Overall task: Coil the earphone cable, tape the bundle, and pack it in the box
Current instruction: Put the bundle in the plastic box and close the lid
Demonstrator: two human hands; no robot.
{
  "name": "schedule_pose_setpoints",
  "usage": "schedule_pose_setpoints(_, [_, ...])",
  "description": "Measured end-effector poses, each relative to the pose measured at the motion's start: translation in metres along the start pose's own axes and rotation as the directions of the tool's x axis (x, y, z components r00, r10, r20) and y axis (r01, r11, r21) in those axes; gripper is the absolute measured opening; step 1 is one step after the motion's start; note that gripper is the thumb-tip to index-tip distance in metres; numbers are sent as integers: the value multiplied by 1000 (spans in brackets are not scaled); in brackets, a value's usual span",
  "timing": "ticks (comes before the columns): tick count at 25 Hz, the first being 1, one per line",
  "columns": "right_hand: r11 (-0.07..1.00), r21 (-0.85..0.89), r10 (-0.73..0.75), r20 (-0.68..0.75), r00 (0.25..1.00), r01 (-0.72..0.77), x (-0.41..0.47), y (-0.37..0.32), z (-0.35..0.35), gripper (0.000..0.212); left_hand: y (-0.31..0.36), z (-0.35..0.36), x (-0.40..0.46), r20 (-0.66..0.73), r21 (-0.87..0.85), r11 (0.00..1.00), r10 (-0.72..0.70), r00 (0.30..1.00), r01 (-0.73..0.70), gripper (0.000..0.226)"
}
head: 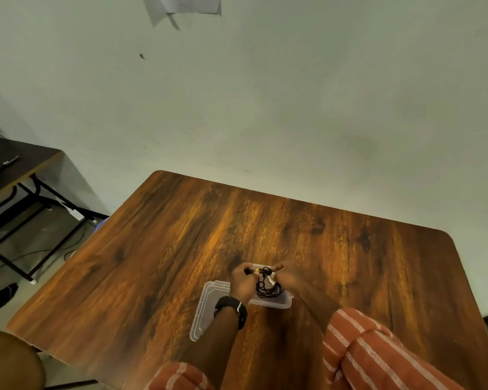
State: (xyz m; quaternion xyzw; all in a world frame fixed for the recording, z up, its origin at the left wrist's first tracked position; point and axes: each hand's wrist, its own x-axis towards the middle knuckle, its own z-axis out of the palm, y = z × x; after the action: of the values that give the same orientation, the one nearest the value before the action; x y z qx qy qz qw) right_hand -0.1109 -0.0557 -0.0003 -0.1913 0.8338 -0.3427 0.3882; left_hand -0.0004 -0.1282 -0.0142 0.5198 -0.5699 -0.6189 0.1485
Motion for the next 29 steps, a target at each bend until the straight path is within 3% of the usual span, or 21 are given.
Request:
schedule_pose_setpoints(3, [934,-357,-5,41,999,19,14,7,6,16,-6,3,5,40,453,881,137,990,-140,16])
schedule_pose_setpoints(5, [838,-545,-44,-35,998,18,15,7,11,25,-10,4,11,95,597,781,158,983,-183,22])
schedule_pose_setpoints(9, [761,-640,-187,-65,980,103,3,11,16,29,-10,6,11,169,688,667,235,957,-285,30])
schedule_pose_setpoints(13, [696,-707,-238,-57,970,129,-1,24,9,30,-21,-16,-14,30,672,630,502,865,-389,25])
schedule_pose_setpoints(15, [613,-781,-223,-27,975,118,-1,29,4,30,-55,-35,-35,-9,705,605,529,849,-370,27])
schedule_pose_setpoints(17, [555,-823,-209,3,978,122,0,32,4,31,-103,-55,-56,56,830,460,494,868,-315,38])
schedule_pose_setpoints(19, [589,-798,-210,6,978,131,-2,34,5,32,-140,-74,-68,122,887,358,429,895,-292,45])
schedule_pose_setpoints(20, [642,-754,-226,-16,974,137,-4,35,4,29,-147,-82,-69,142,890,353,390,910,-290,43])
schedule_pose_setpoints(24, [917,-345,-309,-303,901,199,-14,48,-10,16,-137,-98,-62,149,907,286,465,873,-308,36])
schedule_pose_setpoints(27, [934,-190,-356,-446,821,302,-28,55,-30,23,-106,-108,-64,-9,901,370,535,845,-225,20])
schedule_pose_setpoints(29, [931,-166,-366,-417,832,326,-38,46,-41,29,-70,-119,-67,-141,832,494,630,763,-254,25])
